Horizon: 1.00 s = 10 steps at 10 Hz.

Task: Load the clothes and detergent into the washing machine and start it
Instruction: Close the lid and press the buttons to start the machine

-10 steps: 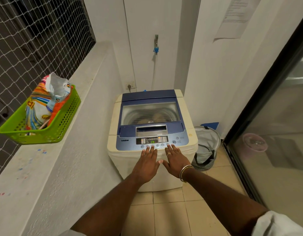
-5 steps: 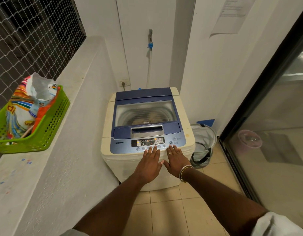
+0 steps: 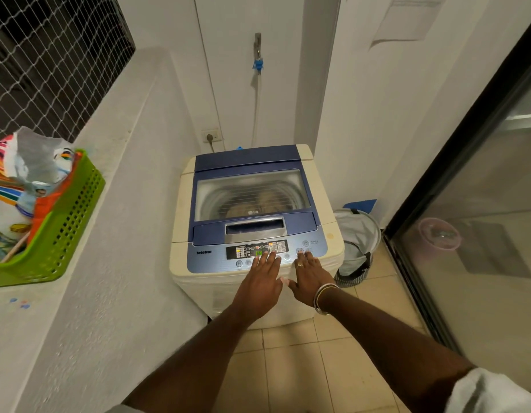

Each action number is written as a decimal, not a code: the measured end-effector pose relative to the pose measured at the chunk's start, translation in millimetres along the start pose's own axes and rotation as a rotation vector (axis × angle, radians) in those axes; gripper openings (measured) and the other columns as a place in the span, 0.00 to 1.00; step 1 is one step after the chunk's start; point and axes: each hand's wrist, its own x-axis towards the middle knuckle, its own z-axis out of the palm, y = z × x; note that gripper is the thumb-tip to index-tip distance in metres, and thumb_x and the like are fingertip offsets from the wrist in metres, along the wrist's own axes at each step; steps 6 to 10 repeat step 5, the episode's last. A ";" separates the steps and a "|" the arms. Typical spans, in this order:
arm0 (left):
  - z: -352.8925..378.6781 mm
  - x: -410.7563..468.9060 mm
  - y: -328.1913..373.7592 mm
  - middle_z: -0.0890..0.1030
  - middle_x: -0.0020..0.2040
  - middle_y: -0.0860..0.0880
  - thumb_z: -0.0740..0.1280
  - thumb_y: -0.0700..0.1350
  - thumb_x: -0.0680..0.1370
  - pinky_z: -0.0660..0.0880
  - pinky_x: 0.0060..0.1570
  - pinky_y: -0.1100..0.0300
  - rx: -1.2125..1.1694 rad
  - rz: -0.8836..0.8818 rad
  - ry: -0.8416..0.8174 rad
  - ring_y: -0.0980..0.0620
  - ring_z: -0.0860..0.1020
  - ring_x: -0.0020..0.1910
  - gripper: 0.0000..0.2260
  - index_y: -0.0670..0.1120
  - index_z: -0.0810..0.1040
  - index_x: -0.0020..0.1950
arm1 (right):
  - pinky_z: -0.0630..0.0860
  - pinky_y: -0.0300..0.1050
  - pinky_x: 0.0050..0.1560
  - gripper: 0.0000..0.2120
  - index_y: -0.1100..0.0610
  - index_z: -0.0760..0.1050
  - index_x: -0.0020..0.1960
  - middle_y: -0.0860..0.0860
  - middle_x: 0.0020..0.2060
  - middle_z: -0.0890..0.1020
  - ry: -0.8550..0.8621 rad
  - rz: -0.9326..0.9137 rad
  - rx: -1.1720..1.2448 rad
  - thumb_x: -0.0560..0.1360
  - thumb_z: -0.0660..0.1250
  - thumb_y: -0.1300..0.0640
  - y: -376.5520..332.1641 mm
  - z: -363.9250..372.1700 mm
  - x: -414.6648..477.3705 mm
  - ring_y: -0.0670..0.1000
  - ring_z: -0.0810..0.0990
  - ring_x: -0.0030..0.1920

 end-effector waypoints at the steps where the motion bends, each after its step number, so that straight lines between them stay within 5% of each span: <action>1: -1.3 -0.3 -2.5 0.54 0.81 0.44 0.53 0.50 0.84 0.38 0.76 0.55 0.001 0.009 0.020 0.47 0.50 0.80 0.25 0.43 0.56 0.80 | 0.52 0.55 0.78 0.33 0.63 0.54 0.77 0.61 0.78 0.55 -0.018 -0.017 -0.037 0.80 0.57 0.45 0.9 -8.2 6.1 0.61 0.51 0.78; 2: -1.4 -4.3 -3.0 0.55 0.80 0.43 0.52 0.49 0.84 0.36 0.75 0.56 0.011 0.018 0.037 0.47 0.50 0.80 0.25 0.43 0.56 0.80 | 0.69 0.53 0.68 0.26 0.61 0.67 0.69 0.59 0.66 0.72 -0.019 -0.033 -0.077 0.75 0.62 0.50 -1.9 -27.5 15.9 0.59 0.69 0.67; 4: -8.0 -15.8 -3.1 0.55 0.80 0.44 0.53 0.49 0.84 0.41 0.77 0.53 -0.017 -0.006 -0.008 0.47 0.51 0.80 0.25 0.43 0.55 0.80 | 0.78 0.52 0.56 0.22 0.57 0.72 0.64 0.57 0.58 0.79 -0.056 0.008 -0.142 0.73 0.63 0.50 -12.5 -51.8 16.7 0.57 0.78 0.58; 10: -8.7 -22.5 -9.9 0.56 0.80 0.44 0.54 0.50 0.84 0.43 0.78 0.51 -0.002 -0.033 -0.015 0.46 0.51 0.80 0.26 0.43 0.55 0.80 | 0.76 0.52 0.58 0.21 0.56 0.71 0.66 0.57 0.59 0.79 0.046 0.021 -0.130 0.75 0.62 0.51 -16.8 -50.4 7.8 0.58 0.76 0.60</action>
